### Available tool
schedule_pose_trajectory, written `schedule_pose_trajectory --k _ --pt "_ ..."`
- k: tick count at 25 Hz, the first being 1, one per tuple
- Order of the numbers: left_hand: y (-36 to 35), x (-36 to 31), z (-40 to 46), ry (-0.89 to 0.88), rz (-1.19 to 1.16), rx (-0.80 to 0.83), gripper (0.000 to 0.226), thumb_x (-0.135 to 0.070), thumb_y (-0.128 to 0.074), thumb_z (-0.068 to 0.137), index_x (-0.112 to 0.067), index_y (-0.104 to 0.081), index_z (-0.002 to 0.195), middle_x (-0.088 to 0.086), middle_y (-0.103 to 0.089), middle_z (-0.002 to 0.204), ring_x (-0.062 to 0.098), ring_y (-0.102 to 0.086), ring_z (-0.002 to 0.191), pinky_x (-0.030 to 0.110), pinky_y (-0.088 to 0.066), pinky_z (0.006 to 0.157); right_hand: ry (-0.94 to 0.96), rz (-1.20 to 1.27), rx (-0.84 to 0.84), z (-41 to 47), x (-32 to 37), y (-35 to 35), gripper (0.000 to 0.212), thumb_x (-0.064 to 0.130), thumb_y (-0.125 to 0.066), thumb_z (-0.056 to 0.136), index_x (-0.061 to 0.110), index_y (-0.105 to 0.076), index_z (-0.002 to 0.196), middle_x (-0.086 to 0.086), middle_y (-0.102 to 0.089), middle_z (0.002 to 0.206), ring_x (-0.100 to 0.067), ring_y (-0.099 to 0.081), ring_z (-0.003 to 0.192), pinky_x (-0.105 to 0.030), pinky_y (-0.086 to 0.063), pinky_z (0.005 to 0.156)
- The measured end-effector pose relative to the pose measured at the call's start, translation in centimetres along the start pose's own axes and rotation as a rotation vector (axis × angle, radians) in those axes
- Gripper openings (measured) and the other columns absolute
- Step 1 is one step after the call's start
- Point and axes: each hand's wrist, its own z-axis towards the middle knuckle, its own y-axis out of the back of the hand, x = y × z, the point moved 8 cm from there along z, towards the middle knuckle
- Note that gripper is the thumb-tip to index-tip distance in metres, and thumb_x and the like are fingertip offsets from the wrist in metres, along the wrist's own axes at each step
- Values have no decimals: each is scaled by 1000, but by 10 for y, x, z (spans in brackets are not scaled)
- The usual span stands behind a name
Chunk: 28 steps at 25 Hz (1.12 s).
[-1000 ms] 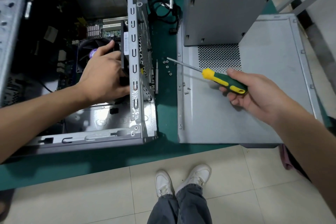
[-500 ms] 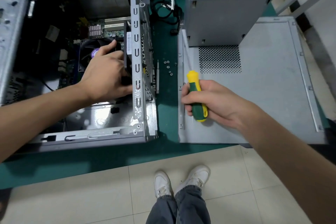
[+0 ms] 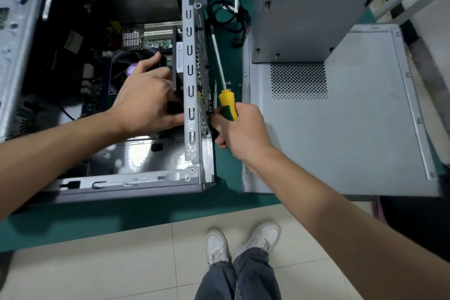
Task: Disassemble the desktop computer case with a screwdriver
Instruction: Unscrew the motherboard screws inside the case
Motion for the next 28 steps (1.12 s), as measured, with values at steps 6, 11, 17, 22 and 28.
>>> schedule_pose_trajectory --k 6,11,17,22,28 --pt "0 1 -2 24 -26 14 60 -58 -42 81 -11 -77 71 10 -69 73 36 -65 92 50 -27 111 78 -113 -84 -3 5 26 21 22 -64 91 11 -59 74 -3 -56 59 -21 -64 50 -34 -52 46" --pt "-1 3 -2 32 -18 25 62 -60 -39 81 -12 -77 70 9 -68 72 35 -65 92 46 -23 113 17 -33 77 -6 2 5 13 23 -68 91 11 -66 91 6 -58 54 -8 -58 44 -24 -49 46" --pt "-2 4 -1 35 -2 22 59 -59 -41 80 -12 -75 71 5 -66 72 33 -63 89 44 -23 112 82 -123 -212 0 14 69 12 21 -65 91 13 -66 82 -15 -65 74 -14 -60 51 -26 -52 47" --pt "-4 5 -2 38 8 34 60 -59 -40 80 -12 -76 72 4 -69 75 31 -64 91 42 -20 114 13 -315 -52 -7 1 66 10 21 -71 83 14 -68 76 -12 -64 66 -19 -52 53 -41 -52 55" --pt "-5 6 -2 52 -1 31 60 -59 -40 79 -12 -76 72 5 -69 76 31 -64 92 41 -18 115 24 -533 -116 -28 -15 37 22 27 -75 79 10 -62 73 -3 -57 74 -25 -58 62 -32 -49 53"
